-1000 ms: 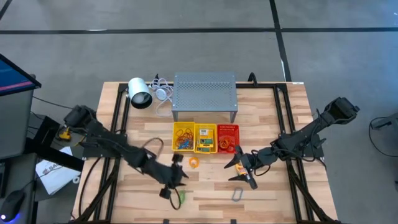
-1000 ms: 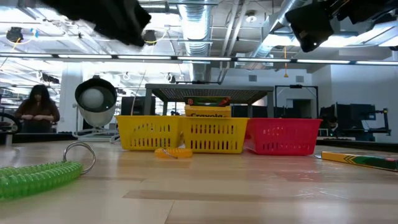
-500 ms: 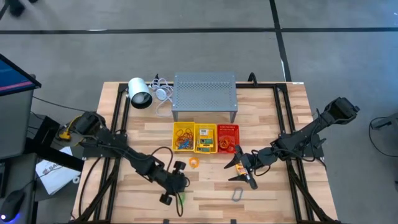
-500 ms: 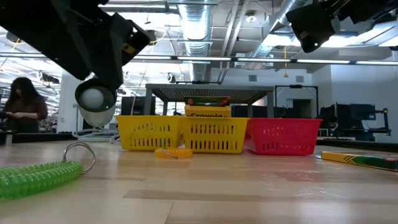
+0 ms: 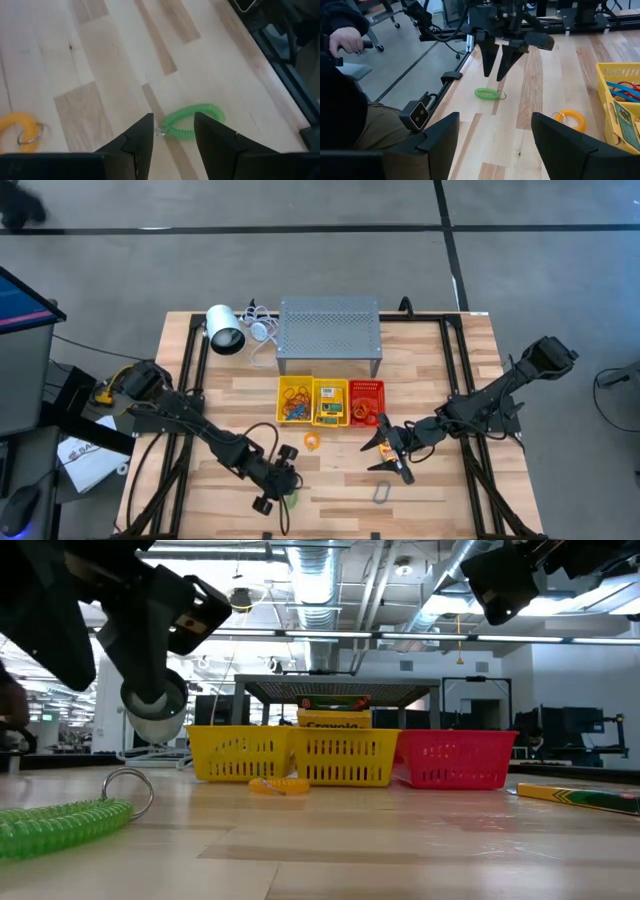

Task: Pick & Place Office Desk Supplies
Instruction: Put the green spring keychain into the red basket

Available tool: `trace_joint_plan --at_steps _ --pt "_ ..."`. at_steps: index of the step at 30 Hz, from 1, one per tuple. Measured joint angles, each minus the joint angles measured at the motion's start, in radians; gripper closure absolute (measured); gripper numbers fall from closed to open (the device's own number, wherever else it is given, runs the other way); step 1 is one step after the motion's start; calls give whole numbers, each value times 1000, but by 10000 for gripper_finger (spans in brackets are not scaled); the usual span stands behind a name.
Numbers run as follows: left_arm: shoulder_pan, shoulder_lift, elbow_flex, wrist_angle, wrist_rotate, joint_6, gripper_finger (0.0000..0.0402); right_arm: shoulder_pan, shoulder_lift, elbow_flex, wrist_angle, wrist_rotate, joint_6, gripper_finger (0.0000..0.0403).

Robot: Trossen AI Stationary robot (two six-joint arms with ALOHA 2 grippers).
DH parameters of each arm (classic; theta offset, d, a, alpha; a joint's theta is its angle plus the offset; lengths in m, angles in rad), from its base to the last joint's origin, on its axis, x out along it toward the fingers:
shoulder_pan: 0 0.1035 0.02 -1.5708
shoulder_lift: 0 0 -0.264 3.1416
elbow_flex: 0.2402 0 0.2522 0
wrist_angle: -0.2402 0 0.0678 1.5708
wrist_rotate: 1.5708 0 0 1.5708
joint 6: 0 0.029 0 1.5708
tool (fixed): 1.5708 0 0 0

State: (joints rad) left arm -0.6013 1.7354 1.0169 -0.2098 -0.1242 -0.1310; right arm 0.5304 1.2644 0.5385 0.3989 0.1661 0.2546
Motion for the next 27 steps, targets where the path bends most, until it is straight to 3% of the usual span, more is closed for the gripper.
trace_joint_plan --at_steps 12,27 --pt "-3 95 18 26 20 -97 266 0 0 0 -2 0 0 159" --pt "22 99 45 -53 3 -176 266 0 0 0 -1 0 0 159"
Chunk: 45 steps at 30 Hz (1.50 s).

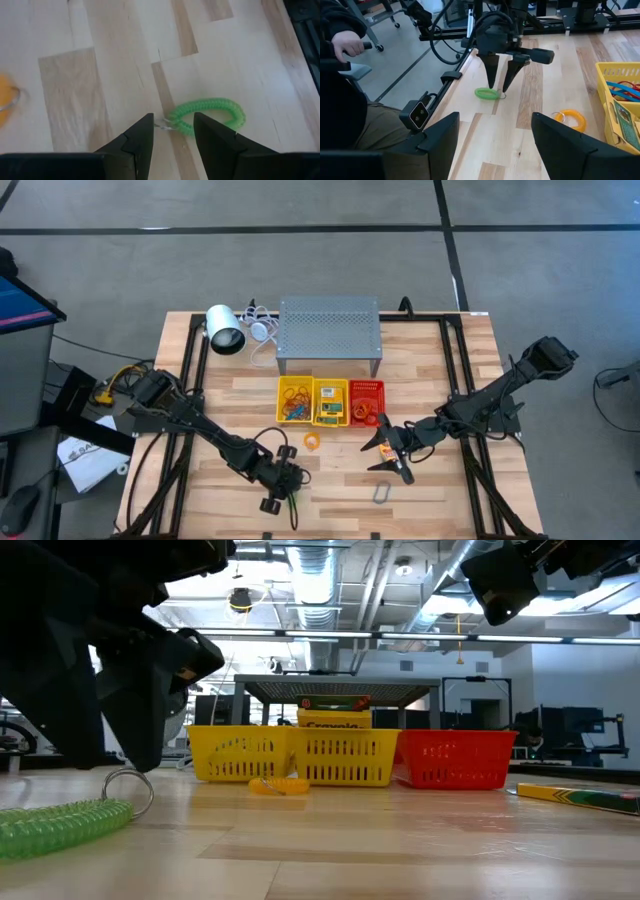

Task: Pick & Place Office Desk Supplies
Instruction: Put the green spring keychain into the red basket

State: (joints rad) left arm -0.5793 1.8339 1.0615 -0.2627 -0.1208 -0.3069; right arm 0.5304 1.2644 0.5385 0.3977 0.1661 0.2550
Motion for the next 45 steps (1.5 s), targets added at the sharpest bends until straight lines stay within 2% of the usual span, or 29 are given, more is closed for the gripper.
trace_joint_plan --at_steps 13,25,45 --pt "25 0 0 -3 23 -44 266 0 0 0 0 0 0 159" --pt "32 14 0 -6 93 -82 266 0 0 0 0 0 0 159" --pt "42 29 -1 23 129 -95 268 0 0 0 0 0 0 159"
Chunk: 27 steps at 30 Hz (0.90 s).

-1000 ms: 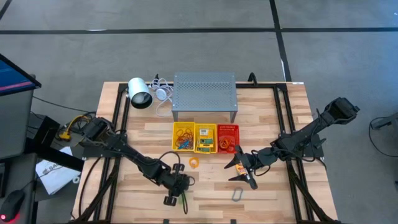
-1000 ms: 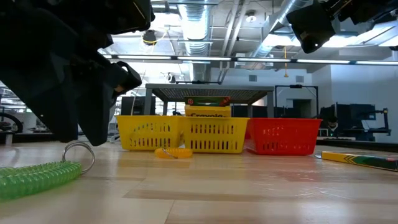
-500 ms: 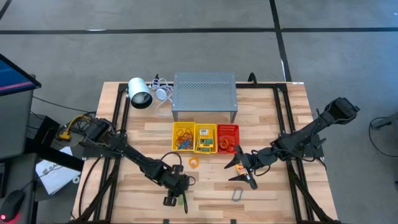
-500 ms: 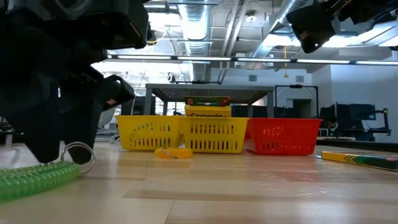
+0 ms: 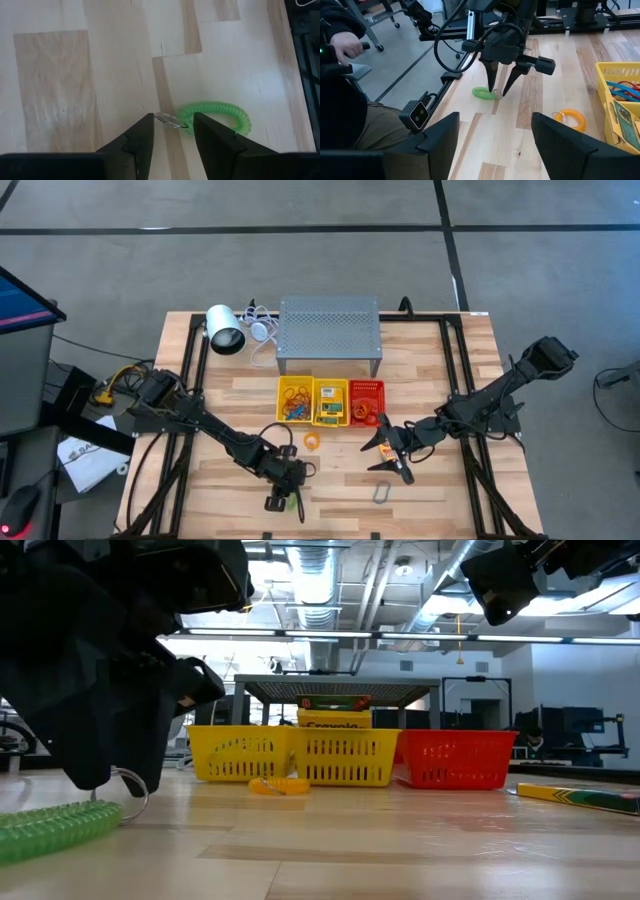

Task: Pick & Place Office Desk Supplies
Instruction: Put the green spring keychain into the red basket

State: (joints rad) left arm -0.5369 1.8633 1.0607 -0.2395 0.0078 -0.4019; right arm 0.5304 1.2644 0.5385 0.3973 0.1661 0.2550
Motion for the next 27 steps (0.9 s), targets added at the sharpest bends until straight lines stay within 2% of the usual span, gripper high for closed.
trace_joint_plan --at_steps 22,27 --pt "16 -2 0 12 1 0 395 0 0 0 0 0 0 159" --pt "33 -2 0 27 27 2 397 0 0 0 0 0 0 159"
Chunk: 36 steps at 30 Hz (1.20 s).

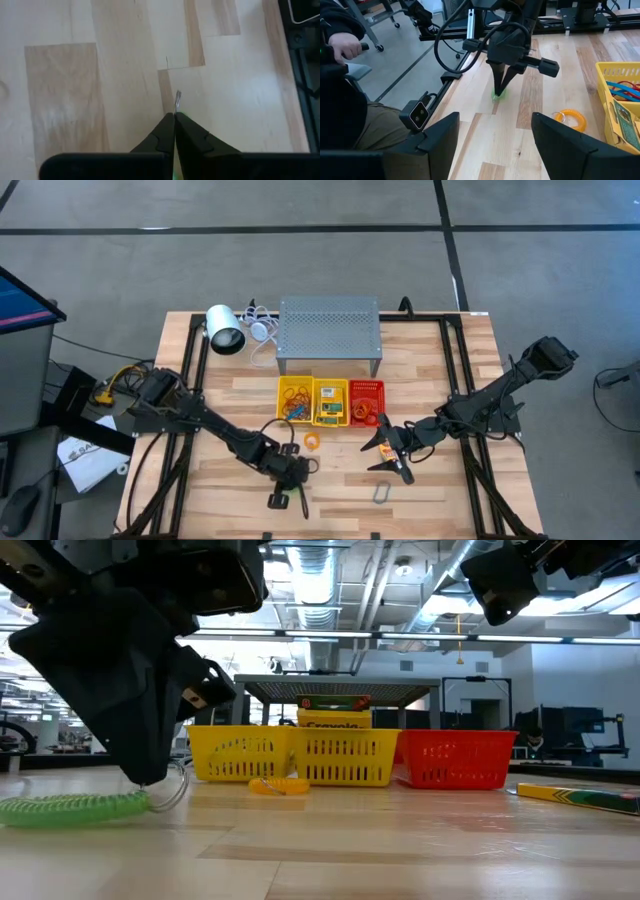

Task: Pick & Place Office Desk Supplies
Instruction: Put the green spring keychain into the red basket

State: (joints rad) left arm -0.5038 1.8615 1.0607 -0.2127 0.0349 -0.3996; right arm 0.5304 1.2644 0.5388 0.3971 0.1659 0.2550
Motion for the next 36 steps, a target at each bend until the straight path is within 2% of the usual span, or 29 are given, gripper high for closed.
trace_joint_plan --at_steps 5,15,27,30,36 --pt "17 -7 0 8 50 1 400 0 0 0 0 0 0 159" --pt "35 -87 1 32 50 53 400 0 0 0 -1 0 0 159" --pt "68 -272 0 126 -54 204 401 0 4 0 21 18 35 159" --pt "95 -287 0 147 -70 251 401 -2 62 0 124 68 10 159" --pt "166 -288 0 171 -73 337 401 -42 265 0 452 68 -96 159"
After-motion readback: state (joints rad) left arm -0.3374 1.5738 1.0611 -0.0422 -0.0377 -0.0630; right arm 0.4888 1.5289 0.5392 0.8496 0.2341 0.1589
